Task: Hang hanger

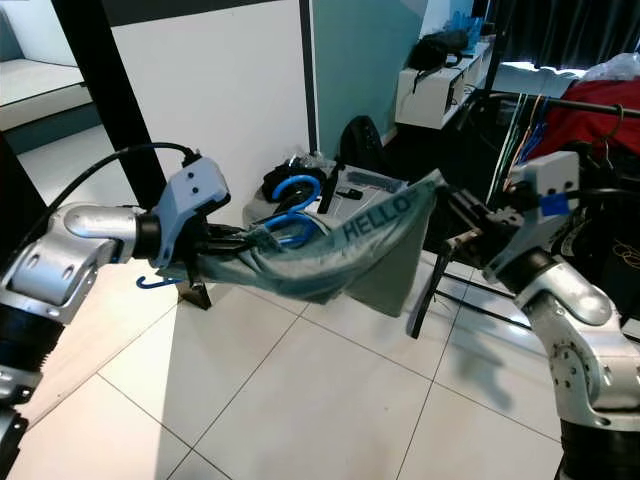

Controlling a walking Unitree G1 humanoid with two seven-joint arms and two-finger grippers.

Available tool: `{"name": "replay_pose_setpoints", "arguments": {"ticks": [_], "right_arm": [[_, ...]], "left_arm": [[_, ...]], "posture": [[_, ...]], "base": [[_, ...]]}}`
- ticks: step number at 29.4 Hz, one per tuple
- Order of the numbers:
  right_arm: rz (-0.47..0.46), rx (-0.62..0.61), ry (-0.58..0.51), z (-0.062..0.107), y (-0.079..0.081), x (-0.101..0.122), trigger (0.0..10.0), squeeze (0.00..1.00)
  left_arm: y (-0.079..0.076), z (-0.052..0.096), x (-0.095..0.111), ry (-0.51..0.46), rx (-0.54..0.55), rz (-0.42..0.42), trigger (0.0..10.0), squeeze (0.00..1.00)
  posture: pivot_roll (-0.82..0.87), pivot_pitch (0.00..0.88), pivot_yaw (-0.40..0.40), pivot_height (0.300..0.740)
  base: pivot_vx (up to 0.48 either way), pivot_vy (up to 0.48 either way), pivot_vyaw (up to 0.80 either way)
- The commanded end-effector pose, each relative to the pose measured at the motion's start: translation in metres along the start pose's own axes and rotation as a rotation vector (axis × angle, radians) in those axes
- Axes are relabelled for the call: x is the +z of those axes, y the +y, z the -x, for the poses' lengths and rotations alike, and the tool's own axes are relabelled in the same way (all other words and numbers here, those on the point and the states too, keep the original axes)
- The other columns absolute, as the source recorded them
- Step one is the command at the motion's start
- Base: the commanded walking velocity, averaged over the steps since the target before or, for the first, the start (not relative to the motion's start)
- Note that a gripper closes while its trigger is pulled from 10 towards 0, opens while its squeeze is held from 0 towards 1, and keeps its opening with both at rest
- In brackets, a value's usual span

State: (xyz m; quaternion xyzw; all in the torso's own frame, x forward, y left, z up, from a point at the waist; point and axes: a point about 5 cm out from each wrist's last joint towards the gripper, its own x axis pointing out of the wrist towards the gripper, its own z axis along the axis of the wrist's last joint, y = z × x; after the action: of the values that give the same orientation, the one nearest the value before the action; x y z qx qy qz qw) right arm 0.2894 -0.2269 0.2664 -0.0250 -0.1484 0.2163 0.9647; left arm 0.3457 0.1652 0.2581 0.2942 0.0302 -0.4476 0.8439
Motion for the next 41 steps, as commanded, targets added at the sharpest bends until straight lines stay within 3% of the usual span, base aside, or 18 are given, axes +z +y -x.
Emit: {"name": "replay_pose_setpoints", "arguments": {"ticks": [1, 3, 4, 5, 7, 12, 14, 18, 19, 20, 21, 23, 28, 33, 35, 36, 39, 41], "right_arm": [[-0.002, -0.003, -0.021, -0.002, -0.002, 0.003, 0.0, 0.0], [0.011, -0.026, -0.035, -0.003, -0.006, 0.006, 0.0, 0.0], [0.023, -0.052, -0.049, -0.004, -0.011, 0.009, 0.0, 0.0], [0.037, -0.08, -0.058, -0.004, -0.015, 0.011, 0.0, 0.0], [0.037, -0.08, -0.058, -0.004, -0.015, 0.011, 0.0, 0.0], [0.053, -0.139, -0.09, -0.005, -0.023, 0.016, 0.0, 0.0], [0.074, -0.196, -0.086, -0.007, -0.034, 0.017, 0.0, 0.0], [0.068, -0.121, -0.052, -0.007, -0.026, 0.012, 0.0, 0.0], [0.06, -0.006, -0.012, -0.007, -0.012, 0.006, 0.0, 0.0], [0.06, -0.006, -0.012, -0.007, -0.012, 0.006, 0.0, 0.0], [0.063, 0.164, 0.04, -0.004, 0.009, -0.001, 0.0, 0.0], [0.049, 0.332, 0.095, 0.001, 0.033, -0.009, 0.0, 0.0], [0.042, 0.421, 0.139, 0.007, 0.042, -0.013, 0.0, 0.0], [0.064, 0.438, 0.166, 0.009, 0.042, -0.017, 0.0, 0.0], [0.127, 0.271, 0.15, 0.002, 0.018, -0.015, 0.0, 0.0], [0.127, 0.271, 0.15, 0.002, 0.018, -0.015, 0.0, 0.0], [0.166, 0.108, 0.111, -0.004, -0.004, -0.004, 0.0, 0.0], [0.166, 0.108, 0.111, -0.004, -0.004, -0.004, 0.0, 0.0]], "left_arm": [[0.001, 0.002, -0.006, 0.036, 0.008, -0.011, 8.3, 0.0], [-0.006, 0.0, -0.01, 0.047, -0.025, -0.006, 8.4, 0.0], [-0.018, -0.002, -0.011, 0.041, -0.097, 0.002, 9.0, 0.0], [-0.029, -0.003, -0.011, 0.03, -0.16, 0.018, 8.9, 0.0], [-0.029, -0.003, -0.011, 0.03, -0.16, 0.018, 8.9, 0.0], [-0.047, -0.005, -0.013, 0.03, -0.267, 0.034, 9.0, 0.0], [-0.062, -0.008, -0.012, 0.015, -0.334, 0.036, 9.0, 0.0], [-0.063, -0.012, -0.009, -0.015, -0.314, 0.041, 9.0, 0.0], [-0.06, -0.016, -0.004, -0.053, -0.272, 0.051, 8.9, 0.0], [-0.06, -0.016, -0.004, -0.053, -0.272, 0.051, 8.9, 0.0], [-0.054, -0.021, 0.003, -0.104, -0.202, 0.066, 8.7, 0.0], [-0.043, -0.026, 0.014, -0.179, -0.097, 0.103, 8.8, 0.0], [-0.03, -0.03, 0.019, -0.212, 0.043, 0.135, 8.7, 0.0], [-0.025, -0.03, 0.021, -0.22, 0.09, 0.15, 8.7, 0.0], [-0.026, -0.024, 0.023, -0.224, 0.059, 0.131, 8.7, 0.0], [-0.026, -0.024, 0.023, -0.224, 0.059, 0.131, 8.7, 0.0], [-0.03, -0.022, 0.019, -0.212, 0.021, 0.119, 8.8, 0.0], [-0.03, -0.022, 0.019, -0.212, 0.021, 0.119, 8.8, 0.0]], "posture": [[-0.04, 0.0, 0.006, 0.74], [-0.05, 0.0, 0.004, 0.74], [-0.05, 0.0, 0.001, 0.74], [-0.05, 0.0, 0.0, 0.74], [-0.05, 0.0, 0.0, 0.74], [-0.04, 0.0, -0.001, 0.74], [-0.04, 0.0, -0.001, 0.74], [-0.04, 0.0, -0.002, 0.74], [-0.04, 0.0, -0.003, 0.74], [-0.04, 0.0, -0.003, 0.74], [-0.04, 0.0, -0.003, 0.74], [-0.04, 0.0, -0.003, 0.74], [-0.05, 0.0, -0.001, 0.74], [-0.05, 0.0, 0.0, 0.74], [-0.05, 0.0, -0.003, 0.74], [-0.05, 0.0, -0.003, 0.74], [-0.05, 0.0, -0.003, 0.74], [-0.05, 0.0, -0.003, 0.74]], "base": [[0.0, 0.0, 0.0], [0.0, 0.0, 0.0], [0.0, 0.0, 0.0], [0.0, 0.0, 0.0], [0.0, 0.0, 0.0], [0.0, 0.0, 0.0], [0.0, 0.0, 0.0], [0.0, 0.0, 0.0], [0.0, 0.0, 0.0], [0.0, 0.0, 0.0], [0.0, 0.0, 0.0], [0.0, 0.0, 0.0], [0.0, 0.0, 0.0], [0.0, 0.0, 0.0], [0.0, 0.0, 0.0], [0.0, 0.0, 0.0], [0.0, 0.0, 0.0], [0.0, 0.0, 0.0]]}}
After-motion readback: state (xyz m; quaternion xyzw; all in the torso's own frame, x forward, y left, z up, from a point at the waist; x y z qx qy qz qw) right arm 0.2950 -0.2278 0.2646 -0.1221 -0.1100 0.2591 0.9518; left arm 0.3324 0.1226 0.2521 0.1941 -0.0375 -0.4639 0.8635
